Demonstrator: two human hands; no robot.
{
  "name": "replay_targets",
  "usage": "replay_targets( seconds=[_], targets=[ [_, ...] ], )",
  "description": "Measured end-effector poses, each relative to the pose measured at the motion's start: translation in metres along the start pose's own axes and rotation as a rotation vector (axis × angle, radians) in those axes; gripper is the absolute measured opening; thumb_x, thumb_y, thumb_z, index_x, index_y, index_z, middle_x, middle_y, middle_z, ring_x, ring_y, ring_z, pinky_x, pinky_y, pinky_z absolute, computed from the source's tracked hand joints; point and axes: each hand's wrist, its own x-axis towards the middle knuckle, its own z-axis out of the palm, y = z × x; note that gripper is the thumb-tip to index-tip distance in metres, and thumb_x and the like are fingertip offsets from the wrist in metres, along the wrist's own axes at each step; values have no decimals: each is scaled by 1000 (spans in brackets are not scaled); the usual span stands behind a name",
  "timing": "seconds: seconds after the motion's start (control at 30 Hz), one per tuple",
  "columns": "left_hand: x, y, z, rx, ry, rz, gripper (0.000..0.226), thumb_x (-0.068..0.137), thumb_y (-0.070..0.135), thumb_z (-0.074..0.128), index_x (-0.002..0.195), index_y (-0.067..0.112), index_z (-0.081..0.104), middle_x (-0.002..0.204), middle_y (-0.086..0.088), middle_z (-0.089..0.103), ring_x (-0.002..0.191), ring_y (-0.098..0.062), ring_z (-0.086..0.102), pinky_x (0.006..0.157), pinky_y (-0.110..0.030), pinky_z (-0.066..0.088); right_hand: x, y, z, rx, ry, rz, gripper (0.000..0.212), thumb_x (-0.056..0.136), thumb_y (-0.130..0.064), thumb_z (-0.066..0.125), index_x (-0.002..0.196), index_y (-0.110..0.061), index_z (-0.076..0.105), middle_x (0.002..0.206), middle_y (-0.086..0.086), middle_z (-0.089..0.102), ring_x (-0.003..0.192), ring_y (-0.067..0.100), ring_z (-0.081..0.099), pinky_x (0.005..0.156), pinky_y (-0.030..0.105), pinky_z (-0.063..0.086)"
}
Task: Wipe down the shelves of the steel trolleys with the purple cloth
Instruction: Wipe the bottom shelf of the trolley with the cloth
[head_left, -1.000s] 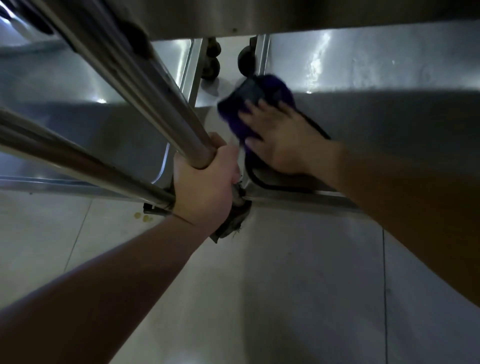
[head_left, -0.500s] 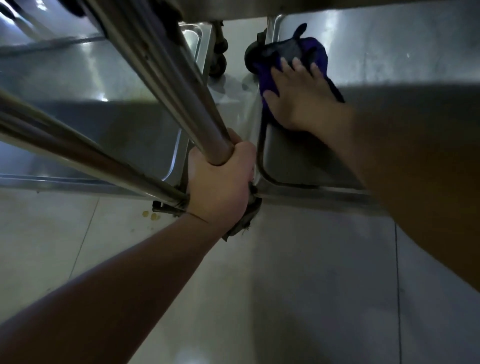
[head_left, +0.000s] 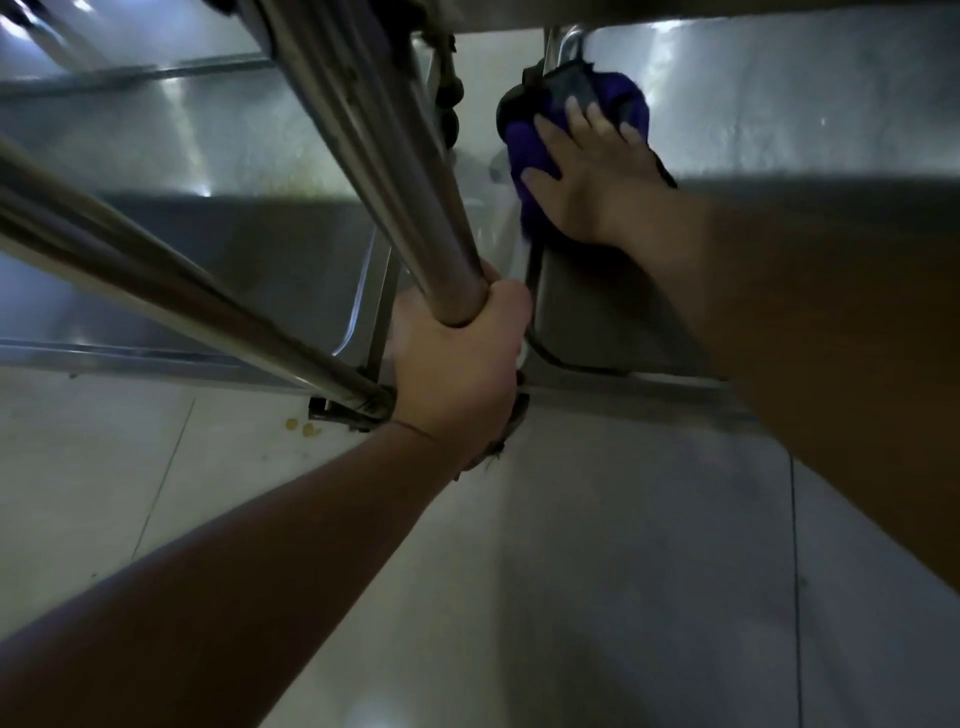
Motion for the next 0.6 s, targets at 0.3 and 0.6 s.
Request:
replay_targets(
  seconds=[0.3,0.6],
  targets=[
    [4,-1,-1,-18,-29,56,22,74,9,64,58,12,50,50,-4,44,46,-21,44,54,-35,43,-111,-24,28,-1,-53,-256,82,94,-69,4,165,-30,-3,173,-2,-6,159,15,-5,128,44,-1],
    [6,1,-7,40,-97,62,25,75,18,65,52,26,57,50,-1,52,50,-24,51,56,-35,47,-179,9,48,-131,-32,-417,69,105,-57,36,164,-30,12,173,-2,5,159,13,-3,128,38,-3]
  ],
)
